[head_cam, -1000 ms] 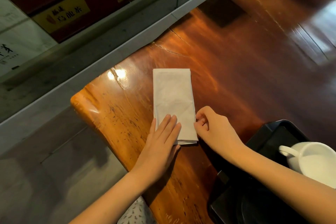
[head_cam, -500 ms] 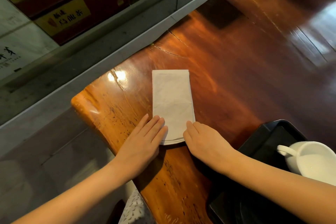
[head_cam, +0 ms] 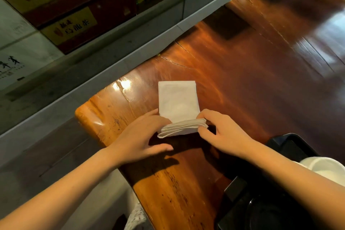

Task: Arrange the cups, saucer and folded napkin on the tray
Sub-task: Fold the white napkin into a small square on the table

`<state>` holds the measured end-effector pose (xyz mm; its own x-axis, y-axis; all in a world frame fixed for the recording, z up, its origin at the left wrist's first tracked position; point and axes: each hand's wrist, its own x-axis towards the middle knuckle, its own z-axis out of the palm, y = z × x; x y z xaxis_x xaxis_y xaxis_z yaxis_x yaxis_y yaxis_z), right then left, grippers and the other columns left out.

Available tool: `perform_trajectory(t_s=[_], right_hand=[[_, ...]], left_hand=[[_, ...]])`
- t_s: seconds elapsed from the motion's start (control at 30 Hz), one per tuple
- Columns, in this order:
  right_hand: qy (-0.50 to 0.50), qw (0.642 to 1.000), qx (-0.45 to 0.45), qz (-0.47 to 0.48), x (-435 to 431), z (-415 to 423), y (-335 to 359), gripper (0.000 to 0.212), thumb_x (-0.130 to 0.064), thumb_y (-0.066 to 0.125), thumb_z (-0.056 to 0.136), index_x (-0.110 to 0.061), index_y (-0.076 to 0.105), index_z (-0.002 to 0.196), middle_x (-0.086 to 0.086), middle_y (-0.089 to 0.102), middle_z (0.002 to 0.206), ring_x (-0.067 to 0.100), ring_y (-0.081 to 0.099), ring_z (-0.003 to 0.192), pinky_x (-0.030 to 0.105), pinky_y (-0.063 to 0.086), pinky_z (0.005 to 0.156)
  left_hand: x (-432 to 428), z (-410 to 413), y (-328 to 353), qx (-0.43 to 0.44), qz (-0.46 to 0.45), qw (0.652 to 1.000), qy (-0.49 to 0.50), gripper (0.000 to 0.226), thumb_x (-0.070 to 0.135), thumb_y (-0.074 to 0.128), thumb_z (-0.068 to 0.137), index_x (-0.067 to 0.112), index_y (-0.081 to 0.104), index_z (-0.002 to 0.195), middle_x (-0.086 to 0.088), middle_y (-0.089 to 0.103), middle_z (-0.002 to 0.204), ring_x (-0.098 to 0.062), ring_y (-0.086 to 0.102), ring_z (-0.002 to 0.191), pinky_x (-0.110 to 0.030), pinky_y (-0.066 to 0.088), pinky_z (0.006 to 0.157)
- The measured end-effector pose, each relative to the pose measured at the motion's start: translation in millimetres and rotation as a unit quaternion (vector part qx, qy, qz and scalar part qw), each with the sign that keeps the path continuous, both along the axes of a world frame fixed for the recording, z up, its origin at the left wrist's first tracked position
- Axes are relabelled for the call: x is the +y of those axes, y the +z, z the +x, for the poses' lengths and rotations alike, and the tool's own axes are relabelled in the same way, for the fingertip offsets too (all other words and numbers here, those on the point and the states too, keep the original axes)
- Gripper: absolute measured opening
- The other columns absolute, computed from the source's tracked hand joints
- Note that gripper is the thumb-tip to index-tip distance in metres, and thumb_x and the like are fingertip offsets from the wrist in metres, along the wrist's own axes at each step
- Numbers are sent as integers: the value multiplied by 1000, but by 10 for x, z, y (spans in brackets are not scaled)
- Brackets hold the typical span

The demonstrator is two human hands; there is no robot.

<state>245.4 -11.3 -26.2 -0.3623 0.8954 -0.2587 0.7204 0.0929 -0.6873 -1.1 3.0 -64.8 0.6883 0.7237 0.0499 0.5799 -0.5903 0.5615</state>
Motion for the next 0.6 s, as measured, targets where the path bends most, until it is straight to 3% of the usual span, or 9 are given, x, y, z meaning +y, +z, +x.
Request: perform_trajectory(t_s=[0.07, 0.13, 0.2, 0.27, 0.4, 0.5, 0.6], right_hand=[[-4, 998, 52, -40, 66, 15, -27, 14, -25, 54, 91, -16, 58, 102, 1, 63, 97, 16, 59, 90, 42, 49, 80], [-13, 991, 100, -83, 134, 33, -24, 25, -38, 59, 86, -27, 55, 108, -13, 62, 105, 7, 59, 100, 29, 49, 86], [-28, 986, 131, -95, 196, 43, -10, 35, -42, 60, 80, -43, 47, 113, -30, 54, 113, -13, 52, 107, 9, 43, 90], [-66, 986, 133, -69, 259, 13, -22, 36, -33, 57, 87, -45, 42, 117, -35, 49, 116, -22, 49, 105, 0, 37, 88], [-154, 985, 83, -10, 370, -93, -186, 30, -27, 48, 95, -23, 50, 125, -17, 57, 109, -2, 53, 92, 14, 40, 74], [-225, 973, 57, 3, 443, -174, -323, 16, -30, 48, 95, -14, 52, 94, -10, 56, 80, 4, 50, 70, 19, 37, 60], [-305, 951, 47, 1, 503, -287, -384, 20, -31, 47, 95, -12, 51, 92, -2, 55, 79, 19, 58, 78, 35, 47, 64]], left_hand=[[75, 61, 15, -65, -37, 996, 38, 37, 50, 49, 88, 22, 58, 111, 2, 70, 105, -5, 62, 97, -31, 51, 93], [148, 156, 51, -145, -92, 980, 103, 26, 39, 50, 89, 18, 59, 101, 7, 66, 92, -3, 60, 85, -20, 50, 71], [226, 256, 68, -187, -129, 960, 162, 23, 33, 52, 91, 13, 58, 100, 14, 59, 91, -4, 57, 84, -21, 47, 65], [299, 341, 56, -207, -133, 948, 204, 22, 30, 50, 91, 13, 54, 105, 20, 54, 94, 0, 55, 88, -20, 45, 67], [482, 501, 16, -240, -131, 922, 275, 13, 23, 51, 95, 20, 46, 106, 22, 47, 94, 12, 50, 86, -9, 44, 69], [625, 630, -17, -229, -122, 896, 359, 15, 22, 51, 95, 26, 44, 107, 20, 49, 96, 8, 50, 85, -7, 42, 71], [700, 713, -86, -166, -91, 892, 410, 22, 22, 49, 96, 18, 52, 117, 9, 51, 111, 2, 43, 89, 2, 35, 71]])
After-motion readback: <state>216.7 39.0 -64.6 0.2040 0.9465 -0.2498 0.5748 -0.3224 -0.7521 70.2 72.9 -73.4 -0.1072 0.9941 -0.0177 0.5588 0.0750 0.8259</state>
